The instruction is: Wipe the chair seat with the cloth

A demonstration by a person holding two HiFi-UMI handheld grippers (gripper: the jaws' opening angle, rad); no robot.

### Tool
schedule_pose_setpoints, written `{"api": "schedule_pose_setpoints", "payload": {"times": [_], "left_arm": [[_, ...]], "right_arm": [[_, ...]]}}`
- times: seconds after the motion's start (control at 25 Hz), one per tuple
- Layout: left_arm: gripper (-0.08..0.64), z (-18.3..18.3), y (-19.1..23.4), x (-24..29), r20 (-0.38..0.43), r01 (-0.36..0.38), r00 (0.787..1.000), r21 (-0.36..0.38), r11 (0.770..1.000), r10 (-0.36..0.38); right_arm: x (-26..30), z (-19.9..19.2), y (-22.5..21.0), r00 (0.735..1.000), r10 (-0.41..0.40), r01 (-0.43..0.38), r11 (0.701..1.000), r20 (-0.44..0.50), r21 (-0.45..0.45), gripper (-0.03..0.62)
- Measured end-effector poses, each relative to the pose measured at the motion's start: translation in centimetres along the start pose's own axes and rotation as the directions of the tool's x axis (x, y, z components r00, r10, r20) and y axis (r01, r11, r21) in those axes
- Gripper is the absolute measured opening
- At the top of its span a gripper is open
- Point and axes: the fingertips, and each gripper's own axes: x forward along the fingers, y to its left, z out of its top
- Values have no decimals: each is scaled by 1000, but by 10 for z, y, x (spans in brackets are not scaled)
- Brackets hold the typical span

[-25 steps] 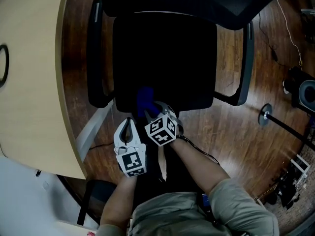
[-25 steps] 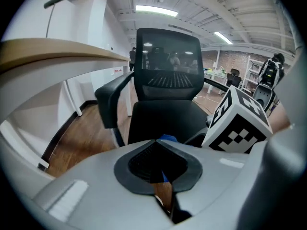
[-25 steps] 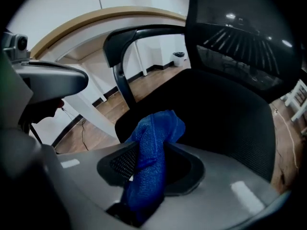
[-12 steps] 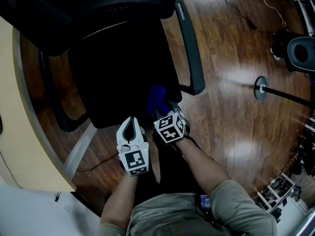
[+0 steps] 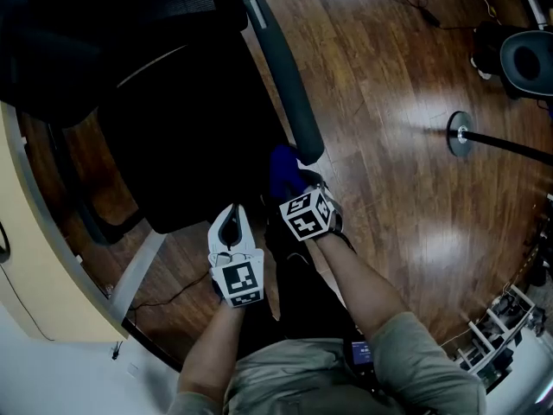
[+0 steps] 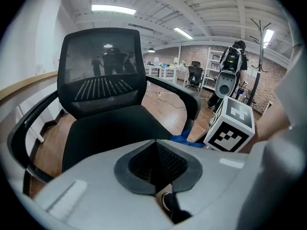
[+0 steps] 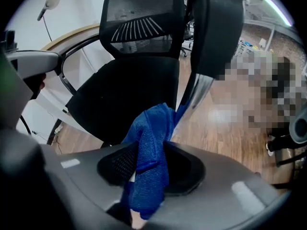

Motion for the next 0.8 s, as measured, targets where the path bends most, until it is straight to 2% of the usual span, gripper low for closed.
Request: {"api": "schedule_pose_setpoints", "payload": {"times": [0.24, 0.56, 0.8], "left_arm": [[5, 19, -9, -2, 15, 6, 1000, 18, 1000, -6], [5, 74, 20, -60, 46, -51, 998, 28, 998, 50], [5, 109, 52, -108, 85, -129, 988, -16, 992, 130]], "right_arm": [[-12, 7, 7, 998, 58, -58, 998, -1, 5, 132], [-91, 29, 28, 993, 114, -112, 991, 29, -74, 132], [-149, 64, 46, 980, 181, -163, 968, 81, -189, 133]]}}
